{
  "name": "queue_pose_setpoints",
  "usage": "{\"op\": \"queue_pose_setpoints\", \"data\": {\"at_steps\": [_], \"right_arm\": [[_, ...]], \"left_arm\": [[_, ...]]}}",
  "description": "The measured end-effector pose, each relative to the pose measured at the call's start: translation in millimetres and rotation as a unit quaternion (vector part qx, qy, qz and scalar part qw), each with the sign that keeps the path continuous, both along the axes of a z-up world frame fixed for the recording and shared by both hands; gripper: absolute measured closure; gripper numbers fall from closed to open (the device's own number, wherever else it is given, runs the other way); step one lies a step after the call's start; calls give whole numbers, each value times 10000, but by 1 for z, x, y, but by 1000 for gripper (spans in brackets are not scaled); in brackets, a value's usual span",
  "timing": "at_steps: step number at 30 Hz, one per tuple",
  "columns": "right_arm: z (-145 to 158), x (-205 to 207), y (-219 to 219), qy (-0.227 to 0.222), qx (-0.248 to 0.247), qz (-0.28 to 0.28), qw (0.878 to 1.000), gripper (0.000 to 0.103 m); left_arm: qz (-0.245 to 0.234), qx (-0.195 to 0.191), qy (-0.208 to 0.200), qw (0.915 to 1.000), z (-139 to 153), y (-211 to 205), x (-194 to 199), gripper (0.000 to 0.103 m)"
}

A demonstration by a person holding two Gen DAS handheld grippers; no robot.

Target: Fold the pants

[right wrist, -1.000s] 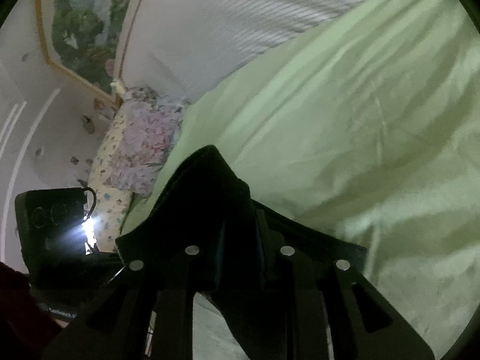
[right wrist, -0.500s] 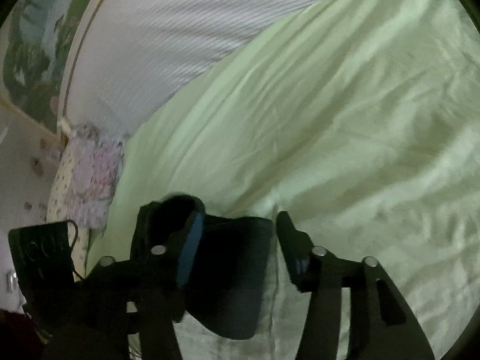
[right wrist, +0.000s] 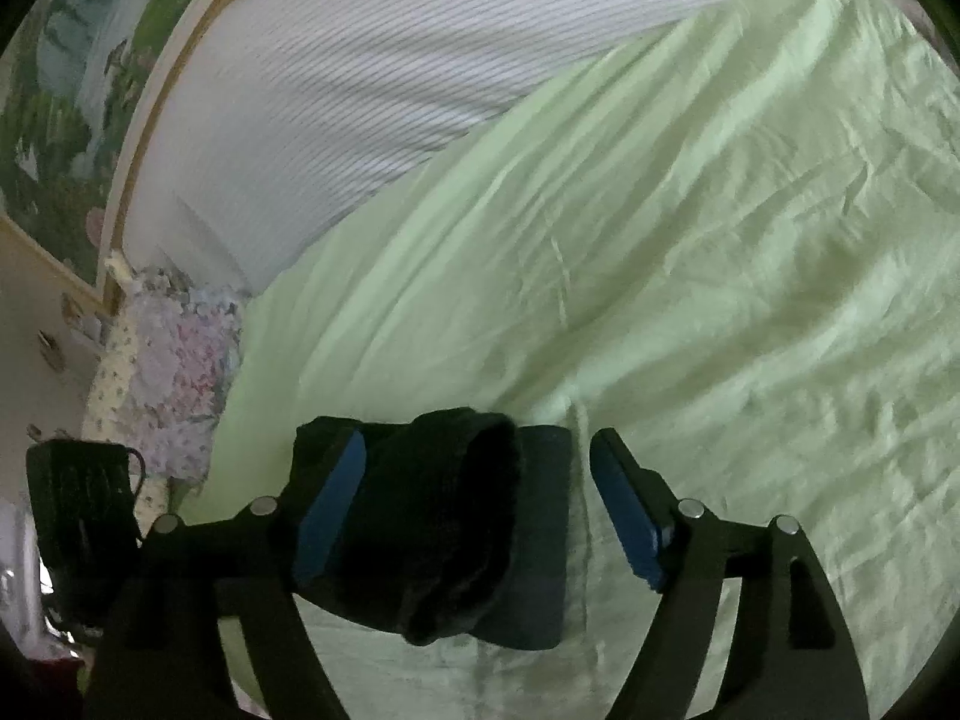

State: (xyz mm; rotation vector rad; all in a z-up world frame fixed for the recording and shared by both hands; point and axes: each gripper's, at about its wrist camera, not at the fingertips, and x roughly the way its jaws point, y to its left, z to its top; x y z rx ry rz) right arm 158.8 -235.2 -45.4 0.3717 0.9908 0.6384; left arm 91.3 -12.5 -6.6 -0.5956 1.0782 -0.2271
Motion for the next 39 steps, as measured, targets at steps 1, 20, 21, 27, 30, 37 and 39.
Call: {"op": "queue_pose_setpoints", "data": {"at_steps": [1,20,21,27,30,37,39], "right_arm": [[1,-3,4,-12,-104,-23,9999,24],[-10,-18,38,253,-424,-179,9986,17],[-11,-19,40,258,-439,-149,9986,17],[-26,-21,41,375,-545,-76,9978,17],[-33,-19,35,420,-515,-114,9977,17],[-54,-16,31,567,-618,-73,9964,31],[-60,-16,29,656,-618,-76,9959,39]], "left_arm": [[136,5,25,9999,-1,9,-3,34],[1194,-40,523,9915,-33,85,-21,26],[1190,-49,541,9914,-34,85,-20,26],[1151,-34,654,9912,-44,83,-14,25],[1145,-41,736,9907,-50,84,-11,25],[1147,27,934,9890,-64,87,-3,25],[1140,31,984,9886,-69,87,-1,25]]}}
